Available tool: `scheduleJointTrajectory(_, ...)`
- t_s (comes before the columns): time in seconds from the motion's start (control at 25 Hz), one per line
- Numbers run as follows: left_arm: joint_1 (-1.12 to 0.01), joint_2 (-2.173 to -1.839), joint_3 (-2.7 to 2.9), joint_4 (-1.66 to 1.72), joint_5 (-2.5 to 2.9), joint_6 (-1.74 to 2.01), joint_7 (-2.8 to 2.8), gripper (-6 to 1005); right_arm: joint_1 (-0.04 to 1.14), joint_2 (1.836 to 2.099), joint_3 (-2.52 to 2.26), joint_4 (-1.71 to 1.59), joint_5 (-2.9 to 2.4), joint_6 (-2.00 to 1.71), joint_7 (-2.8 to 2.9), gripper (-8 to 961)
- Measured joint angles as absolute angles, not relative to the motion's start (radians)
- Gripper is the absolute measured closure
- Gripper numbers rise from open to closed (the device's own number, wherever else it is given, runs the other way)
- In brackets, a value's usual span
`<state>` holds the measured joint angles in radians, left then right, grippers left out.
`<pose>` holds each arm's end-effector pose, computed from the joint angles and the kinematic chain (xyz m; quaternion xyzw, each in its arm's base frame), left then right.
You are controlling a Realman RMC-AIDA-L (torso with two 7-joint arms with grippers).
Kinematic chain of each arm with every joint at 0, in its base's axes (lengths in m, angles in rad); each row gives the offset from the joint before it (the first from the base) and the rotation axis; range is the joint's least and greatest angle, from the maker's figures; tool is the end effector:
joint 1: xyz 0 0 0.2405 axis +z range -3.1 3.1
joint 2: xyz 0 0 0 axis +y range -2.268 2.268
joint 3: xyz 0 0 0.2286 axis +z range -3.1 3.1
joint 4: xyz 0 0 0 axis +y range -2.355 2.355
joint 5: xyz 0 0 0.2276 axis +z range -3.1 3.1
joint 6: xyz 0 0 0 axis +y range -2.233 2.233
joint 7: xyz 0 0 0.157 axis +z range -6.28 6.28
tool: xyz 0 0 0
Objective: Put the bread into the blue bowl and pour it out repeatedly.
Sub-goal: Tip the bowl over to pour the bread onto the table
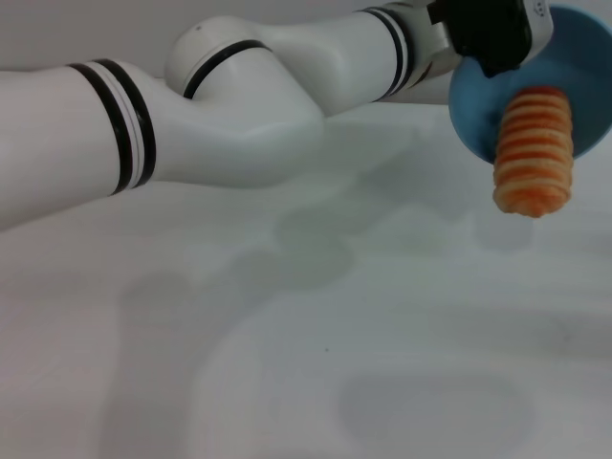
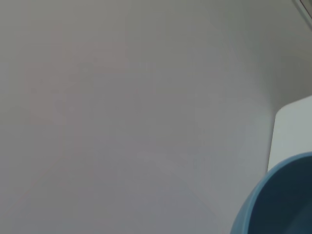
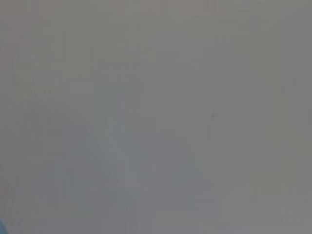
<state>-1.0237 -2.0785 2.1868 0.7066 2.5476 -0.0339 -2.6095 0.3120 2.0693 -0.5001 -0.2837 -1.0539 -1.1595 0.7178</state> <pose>-0.0214 0.4354 -0.1370 -0.9054 0.1515 -0.0633 0.3914 0.3842 0.3146 0.0700 -0.6430 0.3242 0.3344 0.6080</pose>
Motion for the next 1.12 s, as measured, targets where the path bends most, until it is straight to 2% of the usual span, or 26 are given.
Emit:
scheduleJointTrajectory(0.4,-1.021,-2.078,2.163,0.728,2.547,-0.037,-2.468,1000,0.309,2.071,-0.500,-0.284,-1.056,-1.157,0.718,398)
scheduleJointTrajectory(0.96,-0.851,-2.079,2.248,0.756,2.459,-0.466,-2.422,1000,0.312,2.071,-0.500,-0.284,-1.057,-1.146,0.718,398)
scheduleJointTrajectory(1.12,-0.846,-2.078,2.262,0.773,2.459,-0.454,-2.348,1000,0.314,2.071,-0.502,-0.284,-1.058,-1.144,0.718,399)
